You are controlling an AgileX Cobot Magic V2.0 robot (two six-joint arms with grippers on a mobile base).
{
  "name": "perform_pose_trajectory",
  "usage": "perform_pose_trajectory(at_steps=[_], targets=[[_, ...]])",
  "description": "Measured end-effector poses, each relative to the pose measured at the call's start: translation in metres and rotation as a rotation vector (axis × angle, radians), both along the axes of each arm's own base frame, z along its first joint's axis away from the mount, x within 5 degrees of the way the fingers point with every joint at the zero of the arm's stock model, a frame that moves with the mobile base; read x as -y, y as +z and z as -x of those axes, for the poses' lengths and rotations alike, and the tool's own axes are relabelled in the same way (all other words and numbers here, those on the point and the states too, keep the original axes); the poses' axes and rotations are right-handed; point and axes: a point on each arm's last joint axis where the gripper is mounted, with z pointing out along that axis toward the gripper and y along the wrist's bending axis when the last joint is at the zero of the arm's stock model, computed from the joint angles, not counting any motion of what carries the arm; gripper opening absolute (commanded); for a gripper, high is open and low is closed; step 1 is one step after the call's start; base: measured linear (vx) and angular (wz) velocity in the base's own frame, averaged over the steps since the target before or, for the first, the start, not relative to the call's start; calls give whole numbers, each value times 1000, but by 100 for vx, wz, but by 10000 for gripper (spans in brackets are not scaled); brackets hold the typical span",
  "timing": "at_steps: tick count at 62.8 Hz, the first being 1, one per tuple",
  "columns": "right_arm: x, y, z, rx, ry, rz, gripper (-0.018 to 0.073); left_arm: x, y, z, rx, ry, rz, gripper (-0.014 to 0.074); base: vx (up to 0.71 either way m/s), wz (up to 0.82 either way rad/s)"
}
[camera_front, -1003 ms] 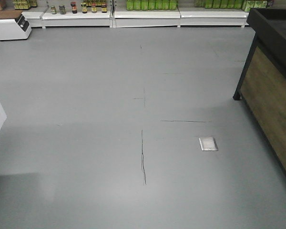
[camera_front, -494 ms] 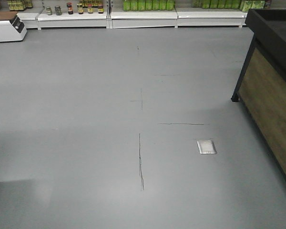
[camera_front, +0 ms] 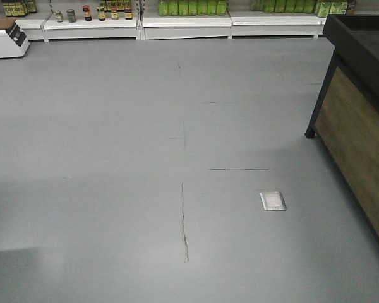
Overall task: Pick three apples into basket with both arms
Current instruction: 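Drive the base forward toward the black fruit display tables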
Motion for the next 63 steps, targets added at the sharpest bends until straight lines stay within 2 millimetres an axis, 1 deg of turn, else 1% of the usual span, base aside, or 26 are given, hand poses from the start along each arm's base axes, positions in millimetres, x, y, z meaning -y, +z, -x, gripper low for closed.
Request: perform_pose_trajectory(at_steps=[63], targets=[[0, 0, 0, 0, 0, 0, -10, 0, 0, 0, 0, 0, 0, -6, 15, 0]])
